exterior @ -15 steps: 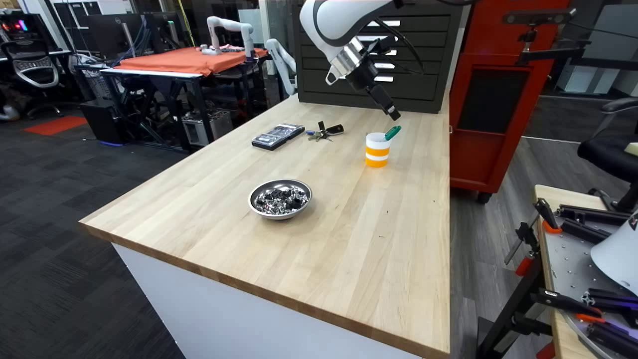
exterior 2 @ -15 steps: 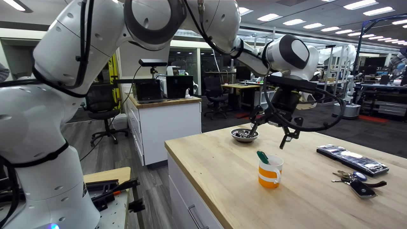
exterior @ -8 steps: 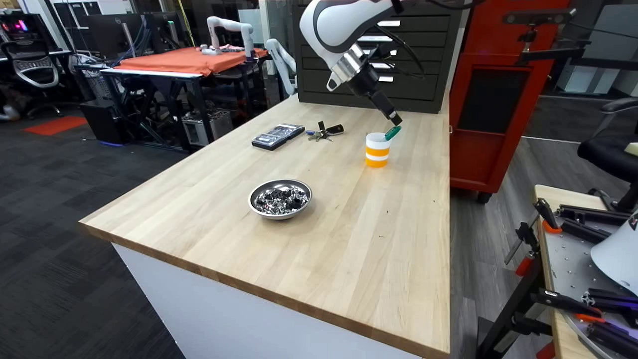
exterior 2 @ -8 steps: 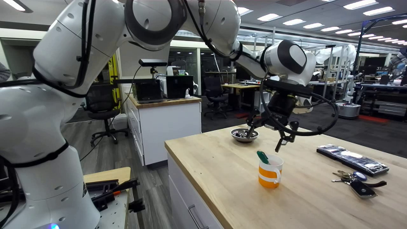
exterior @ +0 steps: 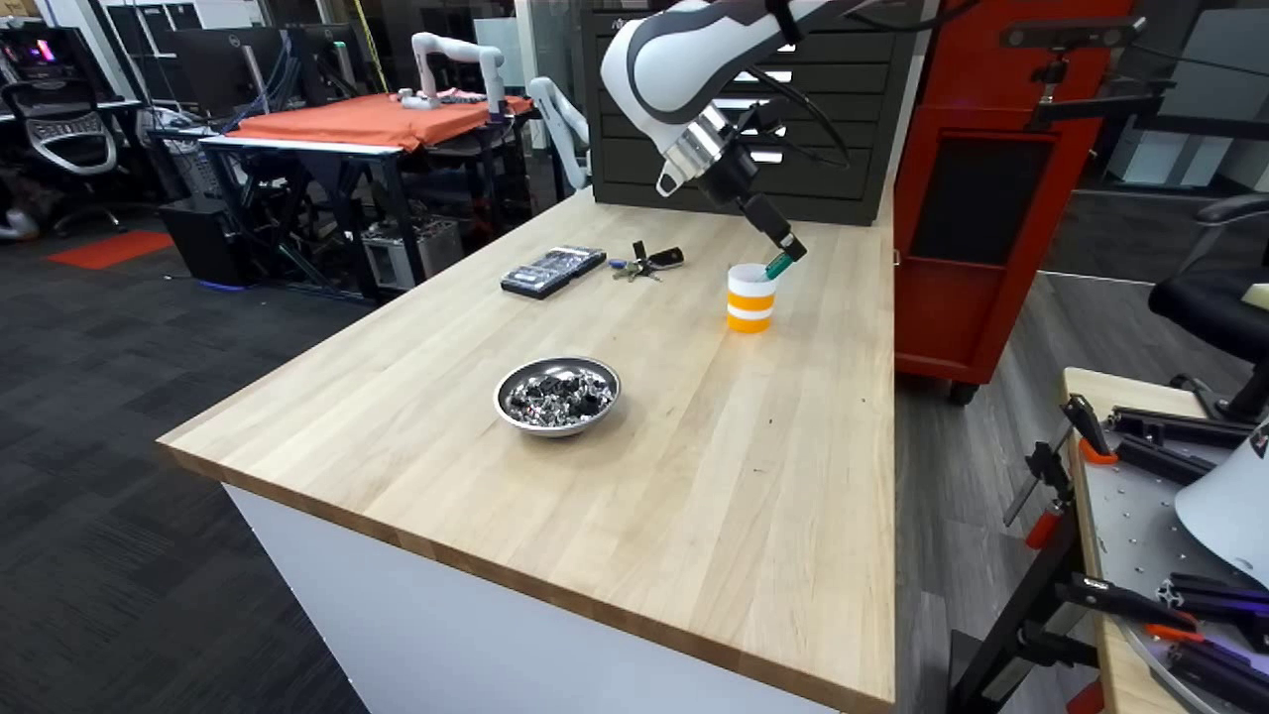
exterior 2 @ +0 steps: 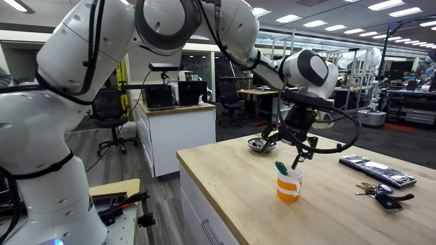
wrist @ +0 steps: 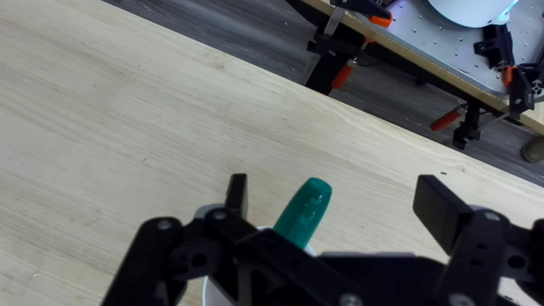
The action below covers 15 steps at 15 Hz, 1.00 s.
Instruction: Get the marker from the white/orange mug cup
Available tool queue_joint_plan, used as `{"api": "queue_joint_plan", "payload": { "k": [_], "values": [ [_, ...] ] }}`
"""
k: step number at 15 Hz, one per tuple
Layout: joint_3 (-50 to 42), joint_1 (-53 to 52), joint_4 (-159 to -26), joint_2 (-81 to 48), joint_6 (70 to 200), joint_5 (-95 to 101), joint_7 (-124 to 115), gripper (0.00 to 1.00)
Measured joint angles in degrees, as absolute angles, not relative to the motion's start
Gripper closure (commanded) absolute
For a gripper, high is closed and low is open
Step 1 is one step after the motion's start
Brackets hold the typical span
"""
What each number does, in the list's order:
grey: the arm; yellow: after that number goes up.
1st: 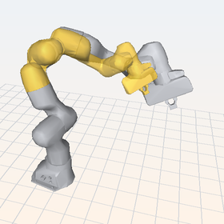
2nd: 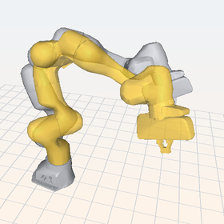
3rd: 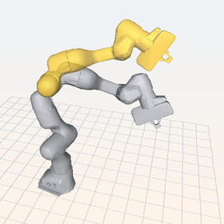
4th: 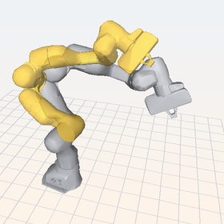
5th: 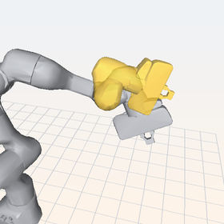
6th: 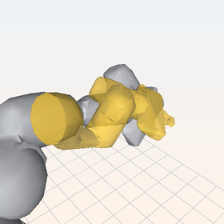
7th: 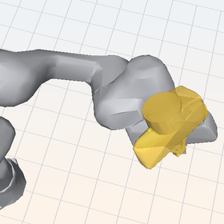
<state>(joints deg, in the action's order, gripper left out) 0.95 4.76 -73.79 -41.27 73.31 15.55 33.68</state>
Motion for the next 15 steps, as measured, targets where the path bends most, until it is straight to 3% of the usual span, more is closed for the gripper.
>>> {"api": "queue_joint_plan", "payload": {
  "k": [15],
  "values": [
    [0.86,5.33,-75.82,-42.88,73.74,15.55,33.28,0.0]
  ]
}}
